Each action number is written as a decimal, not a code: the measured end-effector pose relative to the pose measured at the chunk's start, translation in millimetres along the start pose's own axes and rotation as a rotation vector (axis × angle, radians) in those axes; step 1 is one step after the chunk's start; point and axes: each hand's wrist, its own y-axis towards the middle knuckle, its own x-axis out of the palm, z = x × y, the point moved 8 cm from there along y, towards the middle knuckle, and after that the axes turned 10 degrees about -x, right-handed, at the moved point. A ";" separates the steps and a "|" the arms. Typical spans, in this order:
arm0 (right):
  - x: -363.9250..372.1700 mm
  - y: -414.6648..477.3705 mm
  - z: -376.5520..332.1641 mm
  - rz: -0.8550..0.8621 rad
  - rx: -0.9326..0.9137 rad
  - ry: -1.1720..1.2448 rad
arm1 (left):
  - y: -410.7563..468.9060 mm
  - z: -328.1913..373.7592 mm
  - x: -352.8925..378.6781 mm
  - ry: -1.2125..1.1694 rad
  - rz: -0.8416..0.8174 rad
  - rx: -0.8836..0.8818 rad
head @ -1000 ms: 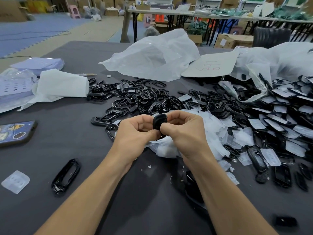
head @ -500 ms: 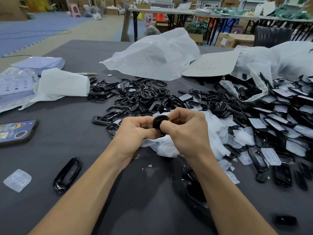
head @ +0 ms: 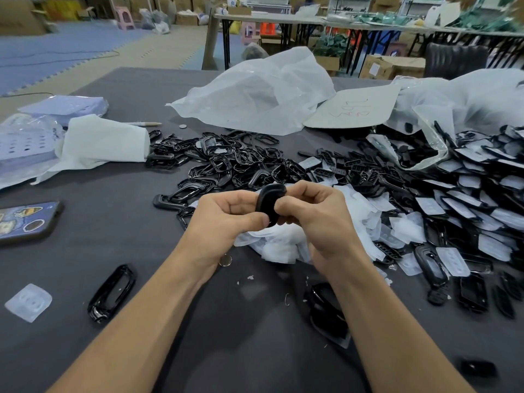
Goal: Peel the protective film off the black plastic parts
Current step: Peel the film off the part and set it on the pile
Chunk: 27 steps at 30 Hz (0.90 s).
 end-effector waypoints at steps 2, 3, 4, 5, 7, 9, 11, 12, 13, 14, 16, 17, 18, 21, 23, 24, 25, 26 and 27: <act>1.0 -0.5 1.4 -0.012 0.034 0.021 | 1.3 -3.9 1.4 -0.093 -0.033 -0.042; 1.3 -0.8 0.7 -0.021 0.037 0.006 | 1.8 -5.5 1.8 -0.126 -0.042 -0.056; 1.4 -1.2 -0.8 -0.029 0.029 -0.011 | 2.4 -7.1 1.9 -0.150 -0.047 -0.068; 1.4 -1.4 -3.1 -0.035 0.012 -0.025 | 2.9 -8.5 1.8 -0.165 -0.051 -0.077; 1.4 -1.4 -7.4 -0.031 -0.031 -0.048 | 3.3 -9.5 0.2 -0.177 -0.037 -0.084; 2.1 -1.6 -7.6 -0.021 -0.048 -0.080 | 3.1 -9.6 -2.6 -0.174 0.008 -0.088; 2.4 -1.5 -3.4 -0.019 -0.020 -0.070 | 2.1 -9.8 -4.9 -0.171 0.061 -0.085; 2.1 -1.5 -0.5 -0.020 0.007 -0.046 | 0.9 -8.9 -6.1 -0.157 0.090 -0.073; 2.1 -1.6 2.3 -0.021 0.037 -0.016 | -0.4 -7.6 -7.0 -0.131 0.123 -0.054; 2.0 -1.7 4.9 -0.021 0.065 0.012 | -1.5 -6.6 -8.3 -0.104 0.157 -0.033; 2.7 -2.4 7.3 -0.023 0.085 0.021 | -2.9 -4.9 -11.2 -0.069 0.220 -0.004; 3.3 -2.7 6.8 -0.026 0.075 -0.003 | -3.3 -3.9 -12.5 -0.048 0.246 0.007; 3.7 -2.8 5.3 -0.032 0.052 -0.038 | -3.3 -3.1 -13.4 -0.018 0.263 0.018; 3.7 -3.4 -0.9 -0.039 -0.030 -0.158 | -2.5 -1.9 -12.8 0.089 0.253 0.032; 1.8 -3.6 -2.0 -0.019 -0.054 -0.209 | -2.5 -2.0 -10.7 0.160 0.230 0.037; 1.3 -3.2 -1.9 -0.009 -0.060 -0.223 | -2.3 -1.8 -9.4 0.186 0.218 0.043; 1.2 -2.8 -1.7 -0.001 -0.065 -0.226 | -1.9 -1.9 -8.1 0.201 0.206 0.047; 1.6 -2.4 -1.6 0.006 -0.067 -0.218 | -1.4 -2.5 -7.5 0.203 0.195 0.047; 1.5 -2.3 -1.6 0.016 -0.067 -0.197 | -0.9 -2.8 -6.7 0.195 0.181 0.042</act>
